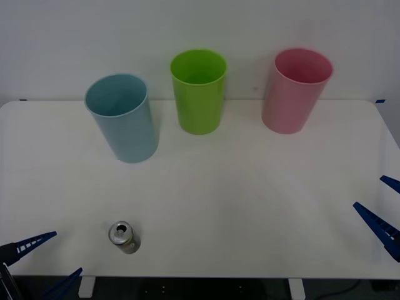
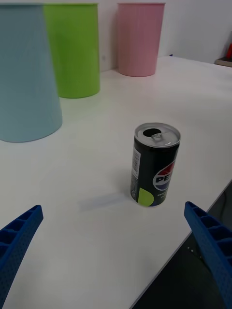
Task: Grasp the object on the table and drop it into the matching bin: aluminum can to the light blue bin, PET bottle to the pink bin.
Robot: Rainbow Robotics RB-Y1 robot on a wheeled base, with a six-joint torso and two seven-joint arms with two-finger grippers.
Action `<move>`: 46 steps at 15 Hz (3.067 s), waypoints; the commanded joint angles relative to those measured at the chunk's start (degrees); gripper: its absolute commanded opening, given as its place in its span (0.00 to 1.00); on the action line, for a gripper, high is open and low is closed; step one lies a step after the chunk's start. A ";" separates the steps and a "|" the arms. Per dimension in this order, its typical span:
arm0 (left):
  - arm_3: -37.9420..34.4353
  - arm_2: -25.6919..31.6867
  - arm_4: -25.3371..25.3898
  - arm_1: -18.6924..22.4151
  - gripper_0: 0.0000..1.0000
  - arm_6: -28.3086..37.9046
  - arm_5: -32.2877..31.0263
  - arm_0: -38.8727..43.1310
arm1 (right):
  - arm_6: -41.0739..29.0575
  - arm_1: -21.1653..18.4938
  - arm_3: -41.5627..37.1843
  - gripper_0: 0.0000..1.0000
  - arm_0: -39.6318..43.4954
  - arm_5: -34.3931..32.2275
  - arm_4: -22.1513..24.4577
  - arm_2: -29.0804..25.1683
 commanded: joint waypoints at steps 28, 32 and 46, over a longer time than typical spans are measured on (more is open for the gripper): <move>12.67 -11.42 -2.15 -7.03 1.00 -9.77 2.19 -13.29 | 0.00 0.00 0.00 1.00 0.00 0.00 0.00 0.00; 12.76 -13.09 -2.15 -7.21 1.00 -10.56 3.42 -14.34 | 0.00 0.00 0.00 1.00 0.00 0.00 0.00 0.00; 13.38 -13.09 -2.41 -9.05 0.01 -11.70 4.03 -14.52 | 0.00 0.00 0.00 1.00 0.00 0.00 0.00 0.00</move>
